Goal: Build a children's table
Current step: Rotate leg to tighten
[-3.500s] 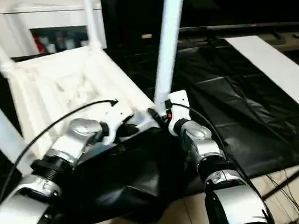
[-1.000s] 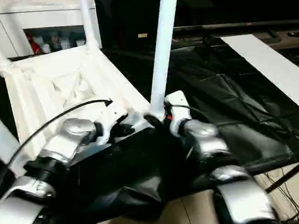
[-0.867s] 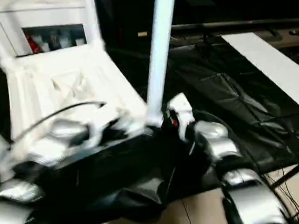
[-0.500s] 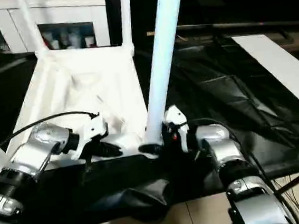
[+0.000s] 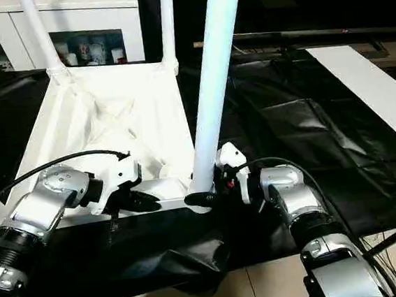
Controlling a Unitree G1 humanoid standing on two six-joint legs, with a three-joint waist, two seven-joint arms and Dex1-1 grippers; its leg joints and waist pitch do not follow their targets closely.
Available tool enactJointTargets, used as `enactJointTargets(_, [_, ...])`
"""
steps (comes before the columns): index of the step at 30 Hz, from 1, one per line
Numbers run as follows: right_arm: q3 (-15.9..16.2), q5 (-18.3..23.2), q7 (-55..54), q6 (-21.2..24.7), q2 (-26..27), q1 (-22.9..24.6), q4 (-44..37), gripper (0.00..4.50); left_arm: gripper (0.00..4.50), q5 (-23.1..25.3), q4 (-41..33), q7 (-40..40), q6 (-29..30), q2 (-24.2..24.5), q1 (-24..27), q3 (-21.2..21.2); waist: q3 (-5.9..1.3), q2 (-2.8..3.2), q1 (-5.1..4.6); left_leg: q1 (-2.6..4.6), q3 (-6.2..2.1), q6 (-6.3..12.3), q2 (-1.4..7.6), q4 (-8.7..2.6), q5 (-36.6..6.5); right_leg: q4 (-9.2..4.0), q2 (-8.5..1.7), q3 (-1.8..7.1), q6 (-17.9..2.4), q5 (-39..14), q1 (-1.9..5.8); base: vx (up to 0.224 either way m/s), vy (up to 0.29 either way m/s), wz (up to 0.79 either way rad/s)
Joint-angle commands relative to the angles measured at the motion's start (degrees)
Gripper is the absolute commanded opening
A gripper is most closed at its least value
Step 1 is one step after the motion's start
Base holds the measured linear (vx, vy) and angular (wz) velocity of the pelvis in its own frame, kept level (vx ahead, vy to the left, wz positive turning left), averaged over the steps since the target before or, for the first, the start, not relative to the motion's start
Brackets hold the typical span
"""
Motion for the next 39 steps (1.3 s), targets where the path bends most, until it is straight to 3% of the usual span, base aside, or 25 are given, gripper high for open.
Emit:
enactJointTargets(1, [0.2, -0.8, -0.5, 0.7, -0.5, 0.1, -0.6, 2.77, 0.0, 0.0, -0.1, -2.3, 0.8, -0.9, 1.2, -2.6, -3.22, 0.37, -0.18, 0.13, 0.53, 2.5, 0.48, -3.2, -9.6, -3.6, -3.35, 2.12, -13.2, -8.3, 3.31, 0.0, 0.0, 0.0])
enactJointTargets(6, [-1.3, -1.7, -7.5, -0.6, 0.8, -0.6, 2.6, 2.72, 0.0, 0.9, 1.8, 1.5, 2.1, -1.9, 0.5, -1.8, -3.08, 0.43, -0.4, 0.24, 0.57, 2.09, 0.46, -3.25, -10.2, -3.76, -3.38, 2.17, -13.1, -9.3, 3.06, 0.0, 0.0, 0.0])
enactJointTargets(9, [-3.5, -2.3, -18.3, -1.0, 2.9, -2.1, 6.7, 2.72, 0.0, 2.3, 4.8, 7.5, 3.0, -4.0, -1.0, -0.8, -2.58, 0.36, -0.86, 0.47, 0.2, 0.46, 0.28, -3.61, -15.5, -5.0, -3.54, 1.98, -10.2, -20.8, 2.83, 0.0, 0.0, 0.0])
enactJointTargets(12, [-6.5, -1.6, -31.2, 0.4, 6.0, -3.7, 10.5, 2.71, 0.0, 3.7, 9.5, 17.8, 5.5, -8.0, -3.8, 1.5, -2.66, 0.35, -1.66, 0.64, 0.0, -1.1, 0.13, -3.48, -16.7, -5.39, -3.5, 2.02, -8.6, -25.3, 2.47, 0.0, 0.0, 0.0])
enactJointTargets(13, [-6.5, -1.6, -31.2, 0.4, 6.0, -3.7, 10.5, 2.71, 0.0, 3.7, 9.5, 17.8, 5.5, -8.0, -3.8, 1.5, -2.66, 0.35, -1.66, 0.64, 0.0, -1.1, 0.13, -3.48, -16.7, -5.39, -3.5, 2.02, -8.6, -25.3, 2.47, 0.0, 0.0, 0.0])
enactJointTargets(14, [-7.8, -1.2, -37.4, 1.2, 7.8, -4.5, 11.9, 2.7, 0.0, 3.8, 11.9, 24.0, 6.9, -10.6, -5.3, 3.2, -2.61, 0.38, -1.7, 0.43, -0.01, -0.94, -0.01, -3.45, -16.6, -5.46, -3.39, 2.01, -8.1, -24.9, 2.4, 0.0, 0.0, 0.0])
enactJointTargets(16, [-8.7, -0.6, -41.2, 1.8, 9.0, -5.0, 12.7, 2.7, 0.0, 3.6, 13.1, 27.3, 7.8, -12.4, -6.2, 4.1, -2.71, 0.45, -1.49, 0.77, -0.03, -0.73, 0.03, -3.37, -16.9, -5.57, -3.45, 1.97, -8.3, -24.4, 2.17, 0.0, 0.0, 0.0])
enactJointTargets(18, [-9.9, 0.0, -46.4, 2.5, 10.7, -5.8, 13.8, 2.7, 0.0, 3.4, 15.1, 32.1, 7.9, -14.8, -7.3, 5.3, -2.92, 0.41, -1.5, 0.31, -0.02, -0.29, 0.07, -3.48, -15.3, -4.97, -3.22, 1.99, -9.2, -19.3, 2.54, 0.0, 0.0, 0.0])
enactJointTargets(20, [-10.5, 0.2, -53.5, 2.5, 13.6, -7.2, 15.6, 2.7, 0.0, 3.3, 18.6, 38.8, 5.8, -18.4, -8.8, 6.4, -3.14, 0.34, -1.31, 0.65, 0.14, -0.15, 0.03, -3.28, -15.1, -4.92, -3.21, 2.05, -9.6, -17.5, 2.45, 0.0, 0.0, 0.0])
enactJointTargets(21, [-10.2, -0.2, -54.0, 2.0, 14.4, -7.7, 16.0, 2.7, 0.0, 4.0, 19.6, 39.8, 4.8, -19.0, -9.1, 6.0, -3.13, 0.34, -1.22, 0.63, 0.31, 0.26, -0.07, -3.22, -14.5, -4.77, -3.12, 2.16, -10.1, -15.5, 2.37, 0.0, 0.0, 0.0])
enactJointTargets(24, [-9.6, -0.5, -51.6, 0.8, 15.2, -7.9, 15.9, 2.7, 0.0, 5.0, 20.0, 38.9, 4.3, -18.6, -9.1, 5.0, -3.31, 0.03, -1.02, -0.03, 0.36, 1.98, -0.21, -3.15, -11.9, -4.47, -3.22, 2.12, -10.2, -12.3, 3.07, 0.0, 0.0, 0.0])
enactJointTargets(27, [-11.0, 1.7, -43.8, -2.7, 16.6, -7.8, 14.6, 2.7, 0.0, 6.1, 20.3, 37.4, 3.7, -17.6, -9.0, 4.2, -3.17, 0.03, -0.79, -0.12, 0.36, 2.66, -0.12, -3.2, -11.9, -4.7, -3.48, 2.07, -9.7, -14.5, 3.11, 0.0, 0.0, 0.0])
enactJointTargets(29, [-11.6, 2.7, -40.4, -4.7, 16.7, -7.3, 13.2, 3.4, 0.0, 6.4, 20.1, 36.6, 3.2, -16.9, -8.9, 3.9, -3.15, 0.0, -0.67, -0.26, 0.32, 2.77, -0.03, -3.26, -11.5, -4.7, -3.54, 2.06, -9.6, -15.0, 3.17, 0.0, 0.0, 0.0])
enactJointTargets(31, [-11.4, 2.8, -38.1, -5.5, 16.0, -7.0, 12.1, 3.5, 0.0, 6.3, 19.3, 34.9, 3.2, -16.1, -8.5, 3.6, -3.05, 0.09, -0.68, -0.27, 0.26, 3.05, 0.04, -3.34, -12.3, -4.81, -3.56, 1.99, -9.5, -15.7, 3.13, 0.0, 0.0, 0.0])
enactJointTargets(33, [-11.1, 2.8, -36.6, -5.6, 15.4, -6.8, 11.6, 3.63, 0.0, 6.4, 18.7, 33.4, 2.4, -15.5, -8.2, 3.2, -3.18, 0.13, -1.51, -1.06, -0.21, 2.56, 0.02, -3.61, -11.7, -4.64, -3.62, 1.75, -8.8, -16.7, 3.79, 0.0, 0.0, 0.0])
enactJointTargets(36, [-10.1, 2.7, -33.0, -4.4, 13.4, -6.6, 10.4, 3.86, 0.0, 6.1, 17.7, 29.8, 0.9, -14.1, -7.6, 2.3, -3.11, 0.08, -1.96, -0.52, -0.01, 2.55, 0.07, -3.43, -12.2, -4.71, -3.52, 1.83, -10.2, -15.6, 3.29, 0.0, 0.0, 0.0])
enactJointTargets(37, [-9.2, 2.3, -31.0, -4.0, 12.1, -6.3, 9.9, 3.86, 0.0, 6.0, 17.2, 28.3, 0.5, -13.4, -7.3, 1.9, -3.09, 0.41, -2.1, -0.49, 0.0, 2.8, 0.06, -3.44, -12.5, -4.79, -3.51, 1.87, -10.6, -15.6, 3.31, 0.0, 0.0, 0.0])
enactJointTargets(39, [-6.5, 1.1, -24.7, -3.5, 8.1, -5.0, 8.3, 3.86, 0.0, 5.6, 15.0, 22.5, -1.8, -11.1, -5.8, 0.4, -3.13, 0.33, -2.16, -0.55, -0.06, 3.37, 0.14, -3.36, -11.8, -4.73, -3.5, 1.84, -11.1, -14.4, 3.47, 0.0, 0.0, 0.0])
